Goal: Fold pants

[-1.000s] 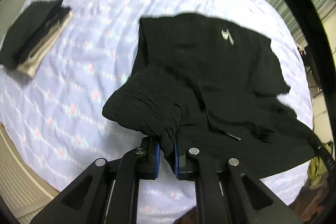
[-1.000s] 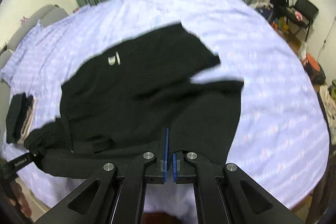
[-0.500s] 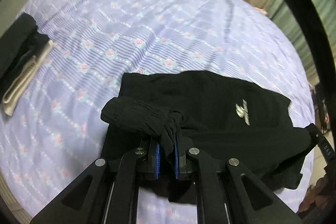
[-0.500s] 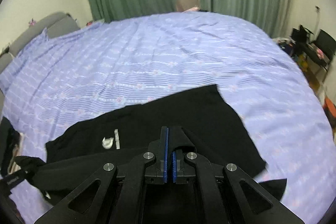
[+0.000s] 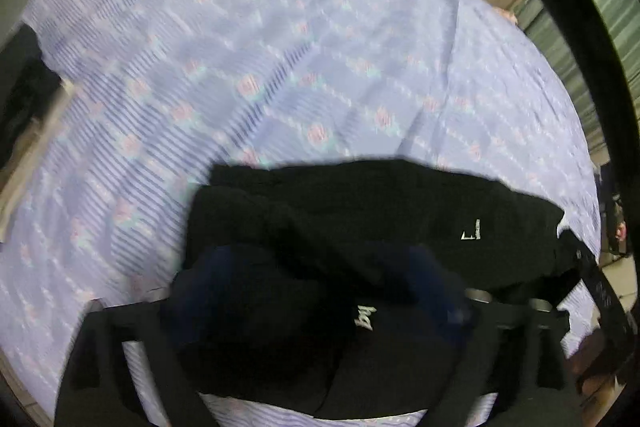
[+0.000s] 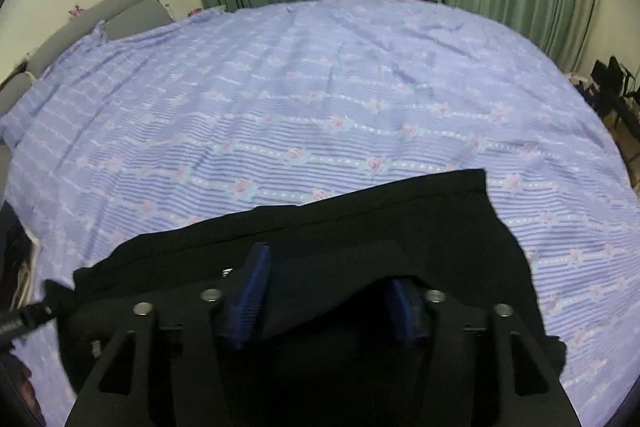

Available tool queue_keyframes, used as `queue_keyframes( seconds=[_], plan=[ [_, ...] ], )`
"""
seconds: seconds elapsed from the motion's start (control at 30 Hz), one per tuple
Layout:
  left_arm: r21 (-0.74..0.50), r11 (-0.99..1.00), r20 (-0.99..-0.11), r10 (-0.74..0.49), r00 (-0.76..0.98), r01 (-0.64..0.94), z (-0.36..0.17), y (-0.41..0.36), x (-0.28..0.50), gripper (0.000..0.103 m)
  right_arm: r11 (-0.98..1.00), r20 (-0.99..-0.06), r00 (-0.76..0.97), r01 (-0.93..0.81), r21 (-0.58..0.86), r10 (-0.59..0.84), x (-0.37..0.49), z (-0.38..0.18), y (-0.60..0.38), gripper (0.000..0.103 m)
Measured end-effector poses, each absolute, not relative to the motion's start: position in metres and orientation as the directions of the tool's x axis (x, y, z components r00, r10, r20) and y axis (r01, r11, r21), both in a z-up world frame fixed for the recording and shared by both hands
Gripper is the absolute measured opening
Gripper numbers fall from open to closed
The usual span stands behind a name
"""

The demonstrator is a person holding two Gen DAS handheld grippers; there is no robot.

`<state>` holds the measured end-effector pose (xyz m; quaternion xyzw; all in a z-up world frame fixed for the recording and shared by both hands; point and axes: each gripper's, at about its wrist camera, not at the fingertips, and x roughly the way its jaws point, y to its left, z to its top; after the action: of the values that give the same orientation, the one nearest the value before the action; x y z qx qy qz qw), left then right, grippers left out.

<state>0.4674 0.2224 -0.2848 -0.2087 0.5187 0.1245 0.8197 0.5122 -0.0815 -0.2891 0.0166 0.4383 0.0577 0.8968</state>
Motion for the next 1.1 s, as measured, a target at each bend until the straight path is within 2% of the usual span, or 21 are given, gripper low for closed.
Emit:
queue_keyframes(
  seconds=[0.07, 0.17, 0.33, 0.5, 0.67, 0.87, 1.1],
  plan=[
    [-0.213, 0.892, -0.880, 0.003, 0.476, -0.399, -0.264, 0.226, 0.459, 0.097, 0.990, -0.767, 0.626, -0.101, 0.098, 0.140, 0.495, -0.272, -0.081, 0.059],
    [-0.195, 0.915, -0.867, 0.008, 0.498, -0.354, -0.238, 0.228, 0.444, 0.097, 0.991, -0.731, 0.669, -0.103, 0.083, 0.131, 0.468, -0.243, -0.080, 0.069],
    [-0.100, 0.975, -0.834, 0.026, 0.551, -0.198, -0.197, 0.217, 0.415, 0.097, 0.994, -0.686, 0.721, -0.108, 0.024, 0.095, 0.405, -0.194, -0.078, 0.072],
    [-0.102, 0.995, -0.803, -0.077, 0.591, -0.009, -0.163, 0.191, 0.376, 0.097, 0.997, -0.677, 0.735, -0.073, -0.019, 0.041, 0.347, -0.154, -0.085, 0.072],
    [-0.176, 0.981, -0.758, -0.191, 0.623, 0.086, -0.148, 0.175, 0.354, 0.097, 0.995, -0.666, 0.746, -0.064, -0.078, -0.004, 0.303, -0.121, -0.096, 0.072],
    [-0.179, 0.970, -0.748, -0.242, 0.618, 0.163, -0.148, 0.157, 0.338, 0.097, 0.988, -0.669, 0.743, -0.094, -0.118, -0.009, 0.285, -0.116, -0.101, 0.072],
    [-0.118, 0.976, -0.748, -0.210, 0.630, 0.186, -0.161, 0.134, 0.352, 0.097, 0.974, -0.705, 0.708, -0.189, -0.122, 0.048, 0.308, -0.158, -0.097, 0.072]
  ],
)
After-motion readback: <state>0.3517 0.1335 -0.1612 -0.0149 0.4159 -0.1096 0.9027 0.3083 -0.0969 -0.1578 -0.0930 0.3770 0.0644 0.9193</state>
